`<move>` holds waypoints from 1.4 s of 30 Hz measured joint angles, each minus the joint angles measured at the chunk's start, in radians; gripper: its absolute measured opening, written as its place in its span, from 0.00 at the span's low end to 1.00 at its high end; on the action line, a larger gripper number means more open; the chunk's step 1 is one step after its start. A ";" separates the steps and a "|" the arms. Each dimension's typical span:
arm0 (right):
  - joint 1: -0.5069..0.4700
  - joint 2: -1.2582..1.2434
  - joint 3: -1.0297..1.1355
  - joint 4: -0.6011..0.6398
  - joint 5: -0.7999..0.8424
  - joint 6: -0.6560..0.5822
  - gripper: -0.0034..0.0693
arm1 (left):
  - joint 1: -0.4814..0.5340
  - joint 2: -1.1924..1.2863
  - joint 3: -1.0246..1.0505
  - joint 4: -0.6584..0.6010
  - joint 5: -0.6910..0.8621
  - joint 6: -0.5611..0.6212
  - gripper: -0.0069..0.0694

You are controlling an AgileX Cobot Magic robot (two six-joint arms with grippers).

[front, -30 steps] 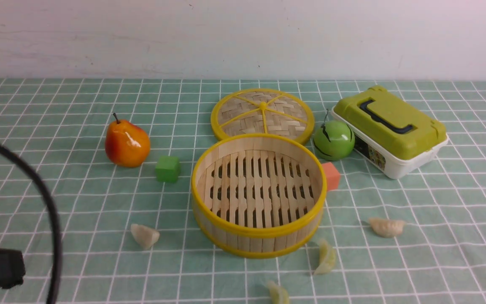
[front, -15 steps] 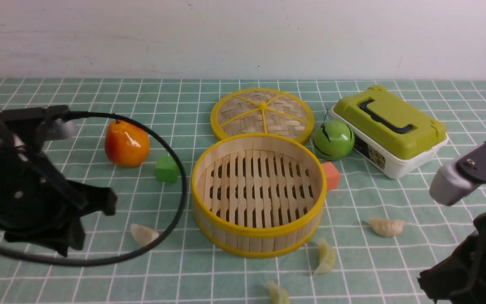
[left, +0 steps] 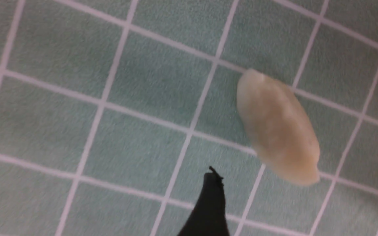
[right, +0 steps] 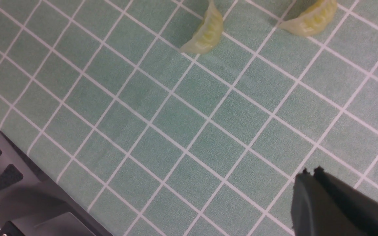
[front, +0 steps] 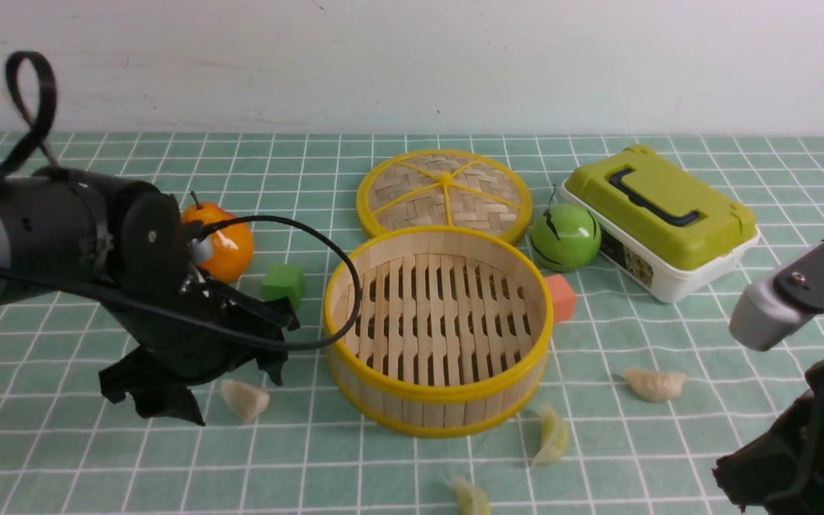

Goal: Put the dumplings into the steamer on the table with the blue tablecloth.
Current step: 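Reach for and grasp a dumpling on the table with the left gripper, then place the dumpling into the bamboo steamer basket with the left gripper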

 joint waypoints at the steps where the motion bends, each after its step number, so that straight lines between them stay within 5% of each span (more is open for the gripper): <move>1: 0.000 0.000 0.000 0.000 0.000 0.000 0.04 | 0.000 0.020 0.000 0.000 -0.020 -0.005 0.88; 5: 0.000 0.000 0.000 0.000 0.000 0.000 0.04 | 0.000 0.074 -0.001 0.000 -0.076 -0.025 0.78; 12: 0.000 0.000 0.000 -0.009 0.000 0.000 0.05 | 0.000 0.109 -0.002 0.009 -0.096 -0.055 0.41; 20: 0.000 0.000 0.000 -0.015 -0.003 0.000 0.06 | 0.000 0.032 -0.022 0.091 -0.027 -0.015 0.35; 27: 0.000 0.000 0.000 -0.010 -0.014 0.000 0.06 | -0.108 -0.009 -0.308 0.075 0.127 0.178 0.33; 32: 0.000 -0.019 0.000 -0.010 0.029 0.000 0.06 | -0.237 0.141 -0.575 0.048 0.153 0.217 0.33; 42: 0.000 -0.215 0.000 -0.098 0.089 0.052 0.07 | -0.323 0.513 -0.930 0.076 0.145 0.225 0.33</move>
